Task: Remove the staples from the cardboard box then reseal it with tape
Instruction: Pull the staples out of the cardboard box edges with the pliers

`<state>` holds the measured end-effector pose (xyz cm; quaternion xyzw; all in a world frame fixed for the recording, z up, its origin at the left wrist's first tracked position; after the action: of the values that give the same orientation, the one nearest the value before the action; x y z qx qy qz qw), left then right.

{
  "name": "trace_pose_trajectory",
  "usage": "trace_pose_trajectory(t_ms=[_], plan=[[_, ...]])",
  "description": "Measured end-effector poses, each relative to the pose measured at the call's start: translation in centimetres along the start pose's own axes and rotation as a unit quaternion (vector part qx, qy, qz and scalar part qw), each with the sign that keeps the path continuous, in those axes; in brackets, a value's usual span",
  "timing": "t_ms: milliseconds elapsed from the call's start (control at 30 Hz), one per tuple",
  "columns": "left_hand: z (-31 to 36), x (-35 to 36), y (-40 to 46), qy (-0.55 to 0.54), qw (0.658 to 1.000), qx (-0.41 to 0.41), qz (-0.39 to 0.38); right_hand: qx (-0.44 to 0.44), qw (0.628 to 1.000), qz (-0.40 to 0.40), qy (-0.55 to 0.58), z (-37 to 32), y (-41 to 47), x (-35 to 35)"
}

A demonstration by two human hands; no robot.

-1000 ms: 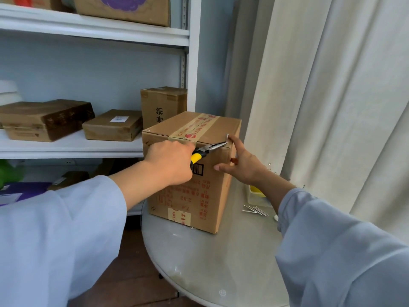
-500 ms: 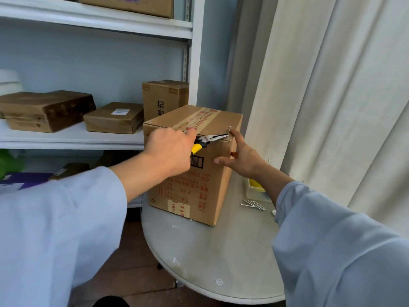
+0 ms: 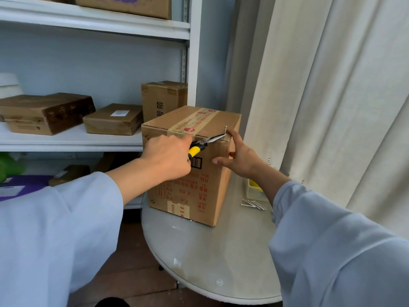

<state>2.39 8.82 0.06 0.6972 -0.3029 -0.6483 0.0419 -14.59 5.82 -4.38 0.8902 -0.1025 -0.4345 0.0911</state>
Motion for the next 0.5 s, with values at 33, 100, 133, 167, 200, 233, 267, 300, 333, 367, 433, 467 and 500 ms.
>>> trace_pose_trajectory(t_ms=[33,100,133,167,200,233,267,300,333,367,433,467,500], plan=[[-0.1,0.6,-0.1,-0.031,0.999,-0.012,-0.024,0.000,1.000,0.001,-0.001,0.0,0.0,0.0],[0.0,0.7,-0.2,-0.045,0.999,-0.015,-0.027,0.000,1.000,0.001,-0.002,-0.1,0.0,0.0],[0.0,0.5,-0.1,-0.034,0.999,-0.008,-0.015,0.001,1.000,0.000,-0.001,-0.1,0.0,0.0],[0.1,0.2,0.0,-0.024,1.000,-0.005,-0.004,0.002,1.000,-0.001,0.000,-0.1,0.0,0.0],[-0.1,0.0,0.1,-0.026,1.000,-0.009,-0.004,0.003,1.000,-0.002,0.002,-0.1,0.0,0.0],[-0.2,0.0,0.1,-0.049,0.998,-0.020,-0.016,0.005,1.000,-0.004,0.004,0.0,0.0,0.0],[-0.5,0.2,0.1,-0.088,0.995,-0.041,-0.033,0.005,1.000,-0.006,0.005,0.0,-0.1,0.1],[-0.7,0.3,0.1,-0.129,0.989,-0.064,-0.045,0.005,1.000,-0.010,0.004,-0.1,-0.1,0.2],[-0.9,0.2,0.1,-0.153,0.984,-0.076,-0.039,0.005,1.000,-0.014,0.004,-0.2,-0.1,0.3],[-0.8,-0.3,0.2,-0.154,0.985,-0.073,-0.027,0.006,1.000,-0.017,0.004,-0.3,-0.1,0.2],[-0.6,-1.1,0.4,-0.122,0.991,-0.054,-0.017,0.010,1.000,-0.022,0.002,-0.4,0.0,0.0],[-0.6,-1.3,0.4,-0.115,0.992,-0.054,-0.021,0.013,0.999,-0.031,0.003,-0.5,0.0,0.0],[-0.6,-1.4,0.2,-0.113,0.991,-0.057,-0.031,0.016,0.999,-0.043,0.006,-0.5,-0.1,-0.1]])
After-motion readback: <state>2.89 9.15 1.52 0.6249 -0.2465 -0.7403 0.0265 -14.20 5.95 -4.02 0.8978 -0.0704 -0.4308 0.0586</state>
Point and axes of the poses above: each hand's wrist, its own y-axis towards the middle knuckle, its own x-axis out of the palm, z = x × y, the point moved 8 cm from there along y, towards the middle knuckle, and after that the axes turned 5 degrees about z, right-handed, at the moved point
